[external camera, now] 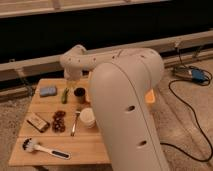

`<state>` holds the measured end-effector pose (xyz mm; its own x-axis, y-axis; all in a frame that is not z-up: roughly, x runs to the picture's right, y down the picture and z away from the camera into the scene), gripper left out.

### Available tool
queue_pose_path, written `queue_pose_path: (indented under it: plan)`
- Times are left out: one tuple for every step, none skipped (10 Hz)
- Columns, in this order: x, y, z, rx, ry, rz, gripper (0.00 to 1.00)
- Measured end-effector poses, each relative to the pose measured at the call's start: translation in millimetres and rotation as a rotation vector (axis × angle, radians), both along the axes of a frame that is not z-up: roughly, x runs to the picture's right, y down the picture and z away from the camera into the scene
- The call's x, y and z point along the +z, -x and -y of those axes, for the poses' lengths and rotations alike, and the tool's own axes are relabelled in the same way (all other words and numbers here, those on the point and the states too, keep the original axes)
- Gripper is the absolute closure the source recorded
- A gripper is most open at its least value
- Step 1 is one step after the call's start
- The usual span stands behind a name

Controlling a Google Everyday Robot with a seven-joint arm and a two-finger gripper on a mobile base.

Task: Place banana in metal cup

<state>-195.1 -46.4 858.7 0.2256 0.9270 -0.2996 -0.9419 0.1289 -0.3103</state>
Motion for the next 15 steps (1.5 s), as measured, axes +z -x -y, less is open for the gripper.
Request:
queue_pose_path:
  plan:
    - [1.0,-10.2,0.7,0.009,-0.002,-0.015,1.00]
    - [1.7,-15.3,-0.6,0.012,-0.001,-0.026,1.00]
    - [2.2,-17.0,-4.8,0.014,0.005,-0.037,1.00]
    - [4.7,-22.0,-8.2,0.020,0.013,-0.054,1.00]
    - [8.0,-26.8,-11.0,0.024,0.020,-0.070,1.00]
    - [11.2,-30.0,-13.8,0.028,0.025,-0.085,1.00]
    - [13.4,-31.2,-15.5,0.033,0.029,-0.098,1.00]
    - [16.6,-33.1,-17.3,0.036,0.034,-0.115,0.97]
    - [19.9,-36.3,-18.0,0.039,0.037,-0.132,0.88]
    - [21.2,-37.2,-18.2,0.039,0.039,-0.138,0.78]
    - [21.9,-38.0,-18.9,0.038,0.042,-0.144,0.67]
    - [22.5,-38.5,-19.9,0.035,0.046,-0.149,0.58]
    - [21.9,-37.9,-20.0,0.034,0.048,-0.149,0.48]
    - [21.8,-38.5,-20.8,0.031,0.050,-0.150,0.38]
    - [21.2,-38.2,-21.5,0.027,0.052,-0.148,0.28]
